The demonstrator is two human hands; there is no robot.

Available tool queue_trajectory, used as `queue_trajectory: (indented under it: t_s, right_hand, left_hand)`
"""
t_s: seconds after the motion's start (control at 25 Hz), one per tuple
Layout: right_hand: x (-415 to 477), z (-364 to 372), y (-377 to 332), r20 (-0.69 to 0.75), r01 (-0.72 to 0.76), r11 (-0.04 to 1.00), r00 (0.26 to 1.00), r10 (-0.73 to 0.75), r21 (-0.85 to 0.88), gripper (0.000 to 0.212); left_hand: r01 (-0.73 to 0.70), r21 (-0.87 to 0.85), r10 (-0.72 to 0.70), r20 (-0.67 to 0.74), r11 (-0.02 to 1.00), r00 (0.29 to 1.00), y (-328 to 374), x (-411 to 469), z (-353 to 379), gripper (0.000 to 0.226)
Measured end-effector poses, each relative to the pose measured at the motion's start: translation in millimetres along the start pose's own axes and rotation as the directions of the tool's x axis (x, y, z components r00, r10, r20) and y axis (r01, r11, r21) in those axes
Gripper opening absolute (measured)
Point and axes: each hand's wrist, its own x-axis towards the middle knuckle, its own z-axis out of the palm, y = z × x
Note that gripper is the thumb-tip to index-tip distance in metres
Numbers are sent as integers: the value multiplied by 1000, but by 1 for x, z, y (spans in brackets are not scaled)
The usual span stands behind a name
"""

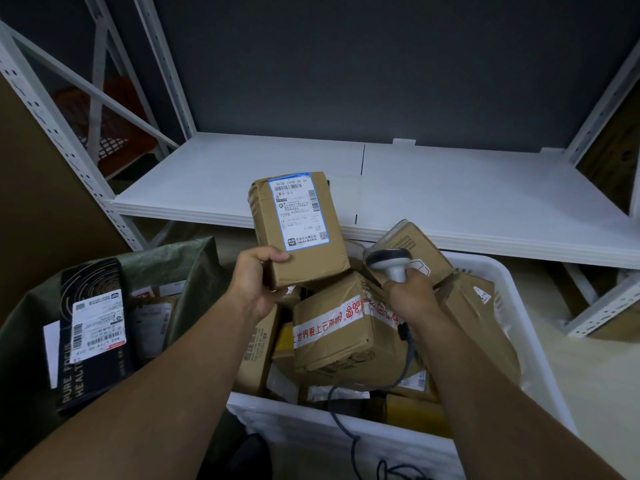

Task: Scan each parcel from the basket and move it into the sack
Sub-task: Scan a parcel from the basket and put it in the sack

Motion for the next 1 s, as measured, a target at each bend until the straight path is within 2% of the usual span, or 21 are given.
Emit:
queue_trajectory:
  t_s: [0.08,0.24,0.36,0.52,0.8,0.88,1.0]
  right_hand:
    - [4,3,5,-28,-14,1000,999,14,5,28]
    - [8,8,12,-33,-25,999,999,24,-48,24]
    - [8,10,17,-38,-27,998,999,25,-54,22]
    - [9,11,20,-43,-40,997,998,37,-59,26]
    - [8,6,13,-17,-91,996,996,91,1,20]
    - [9,5,11,1,-110,993,994,110,37,34]
    - [0,7,1,-27,-94,995,995,94,22,69]
  left_hand:
    - [13,19,-13,2,1000,1000,-1,2,-1,39]
    - [17,21,-17,-2,1000,1000,0,2,-2,31]
    - [7,43,-7,3,999,1000,0,3,-5,46]
    - [19,53,-20,10,998,1000,-1,4,-5,50]
    - [29,60,-29,-3,998,1000,-2,-2,-3,28]
    - [39,67,-38,-9,997,999,-2,-4,-2,24]
    - [54,61,-53,-17,997,998,-1,-15,0,28]
